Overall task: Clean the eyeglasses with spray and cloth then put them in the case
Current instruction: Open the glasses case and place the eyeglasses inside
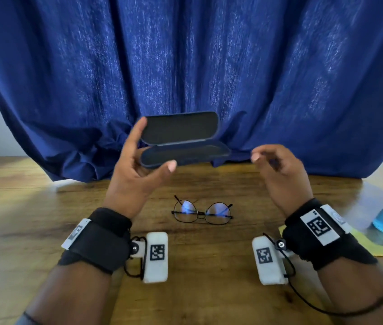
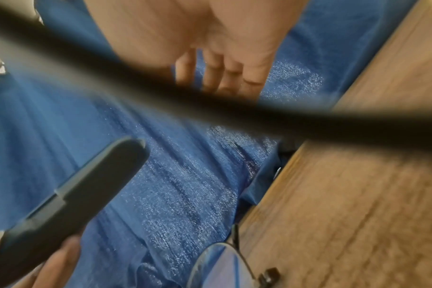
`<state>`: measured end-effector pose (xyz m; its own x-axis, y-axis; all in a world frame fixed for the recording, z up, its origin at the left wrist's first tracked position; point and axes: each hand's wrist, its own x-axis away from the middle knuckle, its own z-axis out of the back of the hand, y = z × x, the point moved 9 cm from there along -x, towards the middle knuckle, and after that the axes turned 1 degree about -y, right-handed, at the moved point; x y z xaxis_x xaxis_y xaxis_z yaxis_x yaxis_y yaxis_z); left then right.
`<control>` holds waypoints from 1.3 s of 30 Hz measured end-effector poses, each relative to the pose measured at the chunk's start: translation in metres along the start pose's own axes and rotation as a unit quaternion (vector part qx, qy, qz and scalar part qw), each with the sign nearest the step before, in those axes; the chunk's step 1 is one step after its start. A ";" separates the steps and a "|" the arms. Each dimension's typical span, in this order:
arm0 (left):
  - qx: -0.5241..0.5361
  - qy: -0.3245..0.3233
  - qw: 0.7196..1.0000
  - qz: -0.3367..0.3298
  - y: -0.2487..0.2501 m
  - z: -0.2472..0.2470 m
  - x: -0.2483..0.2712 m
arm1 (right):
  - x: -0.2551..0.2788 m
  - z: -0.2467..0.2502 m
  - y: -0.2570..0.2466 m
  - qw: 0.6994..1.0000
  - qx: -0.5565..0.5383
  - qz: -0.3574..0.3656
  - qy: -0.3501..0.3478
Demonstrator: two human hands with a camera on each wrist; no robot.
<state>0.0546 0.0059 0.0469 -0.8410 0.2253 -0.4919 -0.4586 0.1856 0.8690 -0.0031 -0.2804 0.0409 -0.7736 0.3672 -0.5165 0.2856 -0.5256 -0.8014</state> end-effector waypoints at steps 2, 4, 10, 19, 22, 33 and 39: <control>-0.009 0.047 0.999 -0.008 -0.003 0.018 -0.003 | 0.009 -0.034 0.001 0.977 0.104 0.005 -0.185; -0.026 0.076 0.997 -0.004 -0.007 0.026 -0.003 | 0.025 -0.061 0.003 0.940 0.145 -0.007 -0.310; -0.026 0.082 0.996 0.010 -0.019 0.023 -0.003 | 0.045 -0.109 -0.009 0.890 0.225 0.031 -0.395; -0.016 0.052 0.998 0.019 -0.029 0.012 -0.006 | 0.040 -0.118 -0.011 0.877 0.323 0.044 -0.352; -0.020 0.049 0.998 0.017 -0.029 0.011 -0.006 | 0.044 -0.122 -0.006 0.863 0.329 0.032 -0.382; -0.049 0.043 0.997 0.028 -0.028 0.006 -0.003 | 0.049 -0.111 -0.021 0.853 0.353 0.082 -0.376; -0.051 0.050 0.997 0.033 -0.021 0.005 0.000 | 0.002 -0.028 -0.017 0.932 0.319 0.080 -0.155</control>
<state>0.0654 0.0066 0.0279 -0.8929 0.1360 -0.4293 -0.4230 0.0738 0.9031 0.0059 -0.2496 0.0446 -0.9046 0.0571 -0.4224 0.0941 -0.9398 -0.3286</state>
